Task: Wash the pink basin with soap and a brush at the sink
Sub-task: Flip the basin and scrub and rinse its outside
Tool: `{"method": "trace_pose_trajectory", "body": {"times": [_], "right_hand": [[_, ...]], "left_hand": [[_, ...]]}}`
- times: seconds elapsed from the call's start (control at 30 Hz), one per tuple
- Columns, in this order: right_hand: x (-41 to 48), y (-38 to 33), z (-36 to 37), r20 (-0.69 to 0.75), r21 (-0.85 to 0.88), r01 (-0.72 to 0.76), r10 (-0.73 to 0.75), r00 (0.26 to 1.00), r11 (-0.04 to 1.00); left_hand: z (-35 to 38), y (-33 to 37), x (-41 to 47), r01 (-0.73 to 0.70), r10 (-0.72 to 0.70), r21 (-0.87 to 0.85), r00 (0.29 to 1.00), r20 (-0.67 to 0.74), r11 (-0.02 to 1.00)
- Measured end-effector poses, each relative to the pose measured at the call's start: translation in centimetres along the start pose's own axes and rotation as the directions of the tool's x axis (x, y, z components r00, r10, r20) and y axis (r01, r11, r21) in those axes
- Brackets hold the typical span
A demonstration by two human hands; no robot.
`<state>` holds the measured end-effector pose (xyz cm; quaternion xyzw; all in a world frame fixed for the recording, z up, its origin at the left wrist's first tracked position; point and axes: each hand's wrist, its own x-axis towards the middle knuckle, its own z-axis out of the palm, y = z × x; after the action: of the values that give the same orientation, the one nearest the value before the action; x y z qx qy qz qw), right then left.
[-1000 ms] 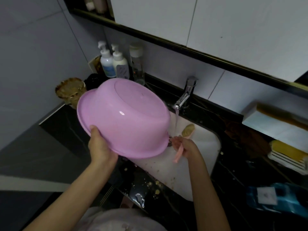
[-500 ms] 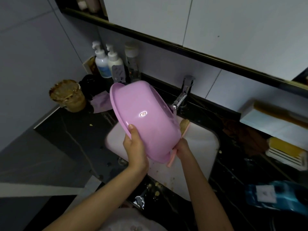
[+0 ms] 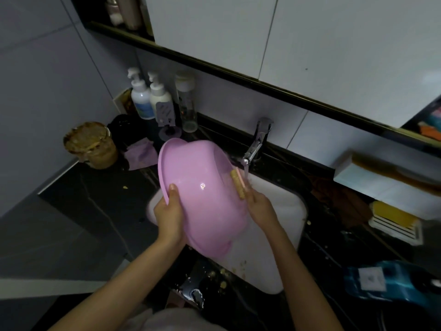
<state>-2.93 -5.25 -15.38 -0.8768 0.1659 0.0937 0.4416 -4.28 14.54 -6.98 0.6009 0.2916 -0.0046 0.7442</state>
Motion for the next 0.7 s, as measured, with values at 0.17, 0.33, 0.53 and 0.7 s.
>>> {"method": "trace_pose_trajectory", "body": {"times": [0.17,0.33,0.53,0.7], "right_hand": [[-3.7,1.7,-2.6,0.103,-0.283,0.136,-0.111,0.988,0.95],[-3.3,-0.1,-6.6,-0.052,-0.407,0.057,-0.086,0.995,0.911],[0.8,-7.2,-10.4,-0.081,-0.494,0.206,-0.281,0.956,0.845],[2.5,-9.2,-10.9,-0.064,-0.576,0.166,-0.247,0.967,0.801]], "left_hand": [[-1.7,2.2,1.1,-0.024,0.021,0.036,0.998,0.061,0.999],[-2.6,5.6,2.6,0.049,-0.049,0.003,0.991,0.127,0.999],[-3.1,8.8,3.4,0.022,-0.035,0.06,0.976,0.215,0.998],[-3.6,9.8,3.5,-0.027,0.002,0.09,0.963,0.268,0.996]]}}
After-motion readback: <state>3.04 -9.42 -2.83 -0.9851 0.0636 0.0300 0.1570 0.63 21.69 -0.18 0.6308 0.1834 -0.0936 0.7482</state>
